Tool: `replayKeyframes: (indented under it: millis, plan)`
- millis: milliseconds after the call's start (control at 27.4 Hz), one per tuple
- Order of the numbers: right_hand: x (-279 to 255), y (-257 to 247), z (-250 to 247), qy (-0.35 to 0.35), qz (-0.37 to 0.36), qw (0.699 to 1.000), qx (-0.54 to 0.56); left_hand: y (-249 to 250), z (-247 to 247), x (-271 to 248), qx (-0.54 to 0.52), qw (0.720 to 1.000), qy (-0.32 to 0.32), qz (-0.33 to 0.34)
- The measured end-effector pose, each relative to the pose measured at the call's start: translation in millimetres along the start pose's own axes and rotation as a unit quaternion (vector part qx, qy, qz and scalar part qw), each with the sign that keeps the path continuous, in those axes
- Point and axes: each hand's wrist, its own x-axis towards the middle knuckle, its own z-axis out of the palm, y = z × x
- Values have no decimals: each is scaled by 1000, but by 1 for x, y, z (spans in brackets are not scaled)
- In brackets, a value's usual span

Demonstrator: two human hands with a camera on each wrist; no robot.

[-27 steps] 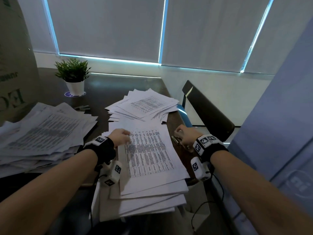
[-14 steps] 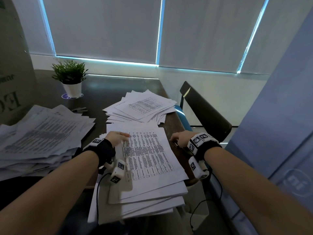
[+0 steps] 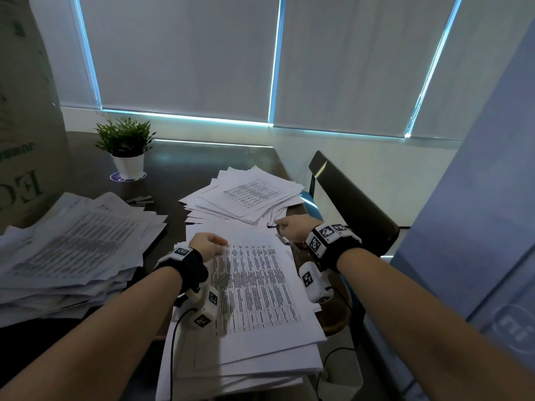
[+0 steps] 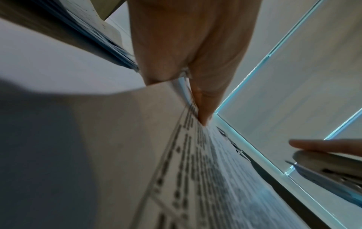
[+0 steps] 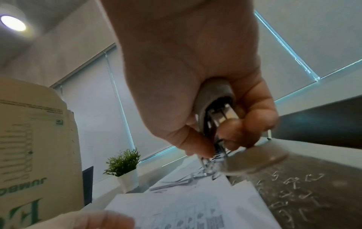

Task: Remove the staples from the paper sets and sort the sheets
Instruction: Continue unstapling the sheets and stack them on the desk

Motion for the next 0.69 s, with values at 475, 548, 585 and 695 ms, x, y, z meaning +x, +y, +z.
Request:
replayKeyframes:
  millis: [475, 548, 585, 695]
  plan:
    - [19, -51, 47, -69, -92, 993, 32, -5, 9, 3, -53, 998, -19, -14]
    - [24, -54, 52, -55, -96, 993, 33, -3, 9, 2, -40, 999, -32, -8]
    - [27, -55, 53, -47, -99, 993, 36, -2, 9, 3, -32, 999, -38, -6]
    - [37, -57, 56, -37, -100, 994, 29, -1, 9, 4, -16, 999, -45, -2]
